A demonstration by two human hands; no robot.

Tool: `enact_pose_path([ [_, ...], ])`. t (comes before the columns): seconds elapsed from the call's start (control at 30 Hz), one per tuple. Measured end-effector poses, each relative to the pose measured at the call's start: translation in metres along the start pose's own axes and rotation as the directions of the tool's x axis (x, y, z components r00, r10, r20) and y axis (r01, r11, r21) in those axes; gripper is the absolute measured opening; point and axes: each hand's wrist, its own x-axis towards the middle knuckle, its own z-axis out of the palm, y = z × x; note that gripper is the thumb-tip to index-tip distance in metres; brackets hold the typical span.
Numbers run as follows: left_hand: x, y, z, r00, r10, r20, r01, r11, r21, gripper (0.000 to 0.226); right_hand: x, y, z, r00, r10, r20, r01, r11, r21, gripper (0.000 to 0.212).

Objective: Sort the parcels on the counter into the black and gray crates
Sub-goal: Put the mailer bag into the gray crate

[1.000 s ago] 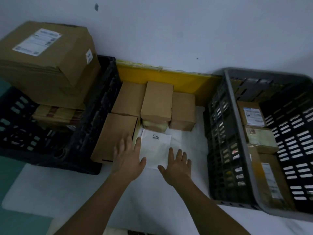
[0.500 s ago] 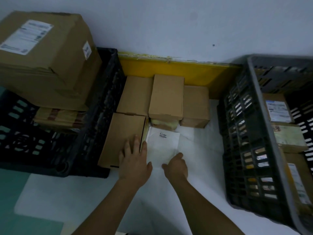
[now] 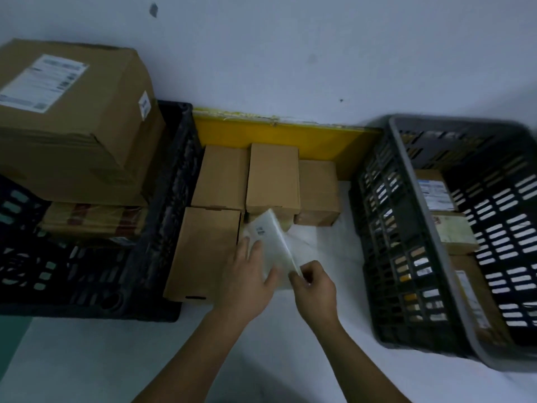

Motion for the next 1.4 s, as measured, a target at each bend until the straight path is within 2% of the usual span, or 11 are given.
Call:
enact_pose_path([
  [0.1, 0.000, 0.033, -0.005, 0.997, -0.053, 0.061, 0.077, 0.854, -0.515, 0.069, -0.032, -0.026, -0.010, 0.965, -0.259, -0.041, 0.260, 0.965, 0.040, 0.014],
  [0.17, 0.002, 0.045, -0.007, 0.993, -0.093, 0.075, 0.119, 0.709, -0.695, 0.047, -0.050, -0.039, -0.013, 0.912, -0.408, -0.035, 0.408, 0.913, -0.004, 0.014],
  [0.23, 0.004, 0.046, -0.011, 0.984, -0.171, 0.040, 0.136, 0.599, -0.789, 0.025, -0.059, -0.044, -0.020, 0.868, -0.495, -0.025, 0.494, 0.868, -0.049, 0.020],
  [0.33, 0.002, 0.039, -0.023, 0.968, -0.233, 0.092, 0.190, 0.441, -0.877, 0.022, -0.062, -0.039, -0.039, 0.831, -0.544, -0.112, 0.545, 0.838, -0.031, 0.023],
  [0.47, 0.000, 0.032, -0.037, 0.970, -0.178, 0.168, 0.220, 0.332, -0.917, 0.024, -0.047, -0.036, -0.064, 0.883, -0.378, -0.280, 0.394, 0.919, 0.000, 0.032],
  [0.63, -0.003, 0.038, -0.045, 0.978, -0.118, 0.171, 0.200, 0.323, -0.925, 0.025, -0.031, -0.052, -0.081, 0.983, -0.183, -0.021, 0.179, 0.926, 0.332, 0.044],
  [0.87, 0.007, 0.050, -0.059, 0.995, -0.039, 0.089, 0.096, 0.508, -0.856, 0.025, -0.036, -0.069, -0.105, 0.952, -0.306, 0.009, 0.282, 0.887, 0.366, 0.067],
  [0.97, 0.020, 0.066, -0.055, 0.998, 0.062, -0.028, -0.063, 0.695, -0.716, 0.020, -0.039, -0.072, -0.143, 0.929, -0.357, -0.102, 0.371, 0.903, 0.218, 0.057],
  [1.1, 0.035, 0.108, -0.042, 0.964, 0.215, -0.154, -0.262, 0.855, -0.448, 0.050, -0.040, -0.072, -0.221, 0.878, -0.355, -0.322, 0.370, 0.929, -0.016, 0.049],
  [1.23, 0.036, 0.162, -0.022, 0.894, 0.422, -0.149, -0.448, 0.841, -0.304, 0.057, -0.027, -0.059, -0.299, 0.835, -0.296, -0.464, 0.305, 0.951, -0.057, 0.051],
  [1.4, 0.038, 0.223, 0.010, 0.819, 0.558, -0.136, -0.572, 0.812, -0.112, 0.060, 0.028, -0.025, -0.361, 0.854, -0.199, -0.480, 0.189, 0.979, -0.070, 0.054],
])
